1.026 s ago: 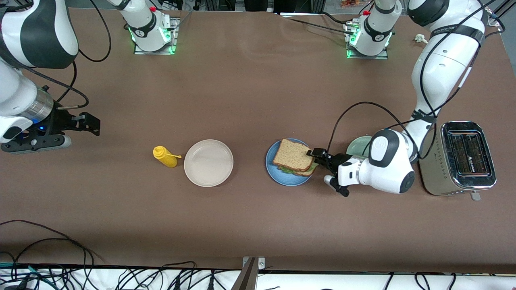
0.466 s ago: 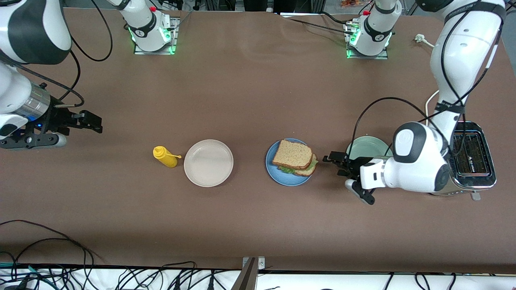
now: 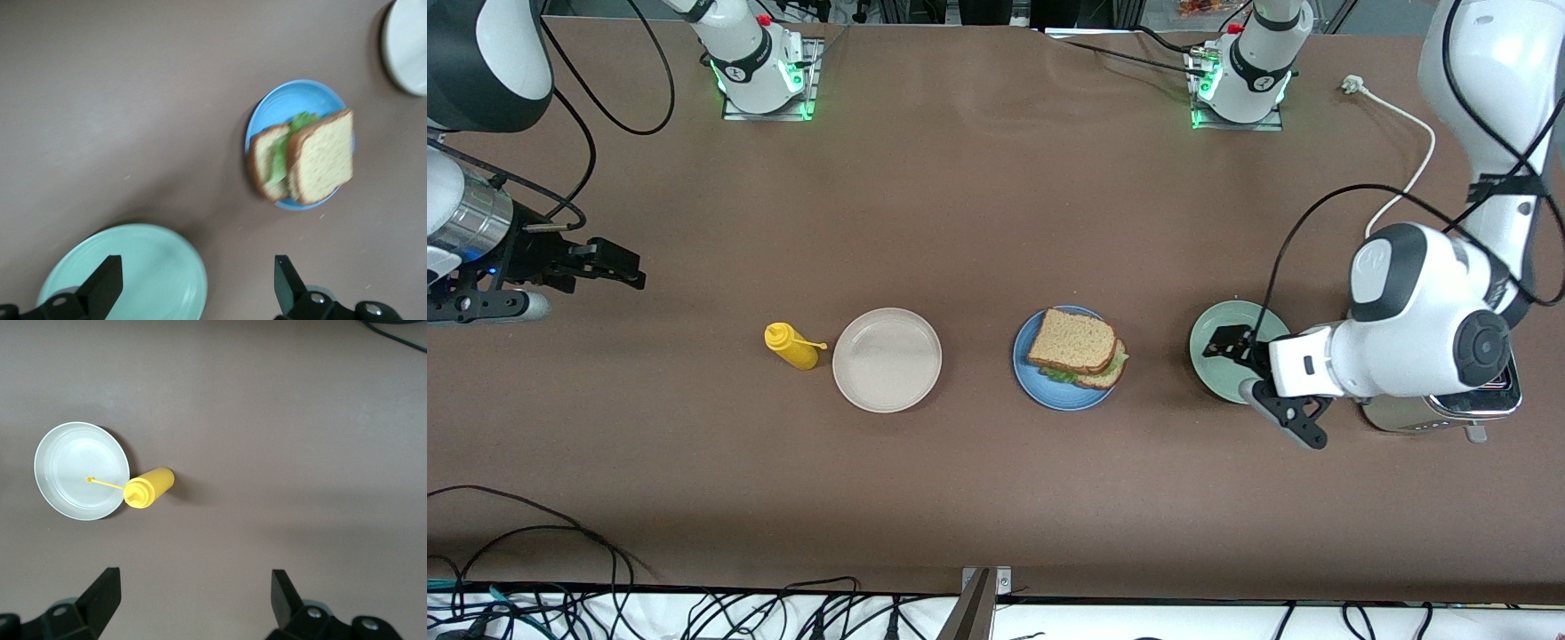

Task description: Make sandwich in blue plate with both arms

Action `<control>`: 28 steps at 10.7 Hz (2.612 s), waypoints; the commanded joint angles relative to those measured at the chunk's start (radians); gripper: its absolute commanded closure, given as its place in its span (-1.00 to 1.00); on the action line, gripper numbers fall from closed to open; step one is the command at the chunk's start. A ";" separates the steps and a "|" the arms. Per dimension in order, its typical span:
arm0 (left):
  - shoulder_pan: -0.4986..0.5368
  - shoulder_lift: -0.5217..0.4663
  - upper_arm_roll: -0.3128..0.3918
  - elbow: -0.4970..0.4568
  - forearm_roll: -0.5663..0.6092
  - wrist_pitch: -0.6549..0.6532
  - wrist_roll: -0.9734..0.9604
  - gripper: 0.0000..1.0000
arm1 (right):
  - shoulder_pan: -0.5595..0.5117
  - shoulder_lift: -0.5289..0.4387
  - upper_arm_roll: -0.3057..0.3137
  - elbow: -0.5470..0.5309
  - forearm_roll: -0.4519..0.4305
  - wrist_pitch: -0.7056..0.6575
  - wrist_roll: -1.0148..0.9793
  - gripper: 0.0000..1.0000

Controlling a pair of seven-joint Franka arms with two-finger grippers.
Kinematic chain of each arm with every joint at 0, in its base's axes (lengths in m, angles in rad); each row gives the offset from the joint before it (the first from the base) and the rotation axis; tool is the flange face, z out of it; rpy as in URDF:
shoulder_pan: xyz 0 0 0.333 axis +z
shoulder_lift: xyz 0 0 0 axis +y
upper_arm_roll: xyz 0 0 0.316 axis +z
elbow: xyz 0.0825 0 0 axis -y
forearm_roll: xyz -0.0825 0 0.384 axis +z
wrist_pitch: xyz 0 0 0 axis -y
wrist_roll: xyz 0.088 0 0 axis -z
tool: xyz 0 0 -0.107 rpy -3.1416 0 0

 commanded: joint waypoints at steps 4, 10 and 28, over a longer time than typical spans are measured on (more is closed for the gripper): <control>-0.105 -0.280 0.131 -0.056 0.157 -0.207 -0.138 -1.00 | 0.000 -0.007 -0.019 0.029 -0.023 -0.023 0.005 -1.00; -0.289 -0.529 0.411 -0.184 0.002 -0.203 -0.198 -1.00 | 0.001 -0.008 -0.023 0.029 -0.056 -0.037 0.004 -1.00; -0.270 -0.609 0.402 -0.248 0.045 -0.249 -0.347 -1.00 | 0.001 -0.018 -0.027 0.031 -0.069 -0.037 0.002 -1.00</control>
